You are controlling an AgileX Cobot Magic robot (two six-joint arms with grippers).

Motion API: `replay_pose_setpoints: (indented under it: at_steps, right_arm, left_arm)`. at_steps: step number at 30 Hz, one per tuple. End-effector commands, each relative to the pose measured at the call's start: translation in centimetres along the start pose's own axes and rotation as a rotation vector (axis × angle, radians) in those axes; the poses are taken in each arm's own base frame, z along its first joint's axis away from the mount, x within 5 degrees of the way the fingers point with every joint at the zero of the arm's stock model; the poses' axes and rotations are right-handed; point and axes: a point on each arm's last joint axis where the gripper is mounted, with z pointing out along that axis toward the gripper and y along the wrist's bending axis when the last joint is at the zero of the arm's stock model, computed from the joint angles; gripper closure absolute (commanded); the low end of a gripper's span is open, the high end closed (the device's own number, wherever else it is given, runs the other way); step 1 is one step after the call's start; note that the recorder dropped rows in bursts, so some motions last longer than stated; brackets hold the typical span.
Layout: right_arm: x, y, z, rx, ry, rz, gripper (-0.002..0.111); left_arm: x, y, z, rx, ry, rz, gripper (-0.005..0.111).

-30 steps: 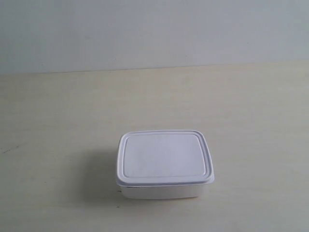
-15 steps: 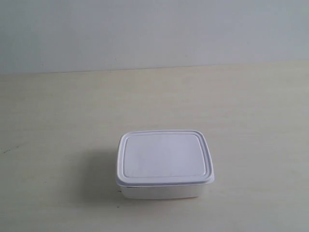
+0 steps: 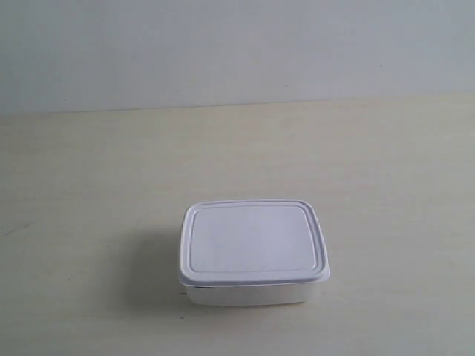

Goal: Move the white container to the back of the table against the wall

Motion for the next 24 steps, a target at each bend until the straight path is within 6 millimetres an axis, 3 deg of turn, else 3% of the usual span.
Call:
replay_pose_setpoints:
  at_steps: [1, 8, 14, 20, 24]
  right_arm:
    - [0.9, -0.4, 0.6, 0.034, 0.092, 0.030, 0.108]
    - [0.4, 2.5, 3.2, -0.099, 0.378, -0.003, 0.108]
    - [-0.1, 4.0, 6.4, -0.136, 0.635, -0.039, 0.108]
    - [-0.8, 5.0, 9.4, -0.189, 0.709, 0.028, 0.108]
    - [-1.2, 5.3, 11.3, -0.201, 0.733, 0.040, 0.108]
  left_arm:
    - [0.1, -0.2, -0.1, 0.039, 0.024, -0.020, 0.107]
    - [0.9, -0.7, -0.2, 0.104, 0.118, 0.021, 0.107]
    - [1.2, -3.1, -0.3, 0.268, 0.231, 0.069, 0.107]
    - [0.4, -6.8, 1.6, 0.345, 0.369, 0.074, 0.107]
    - [0.8, -7.9, 4.1, 0.328, 0.482, 0.104, 0.107]
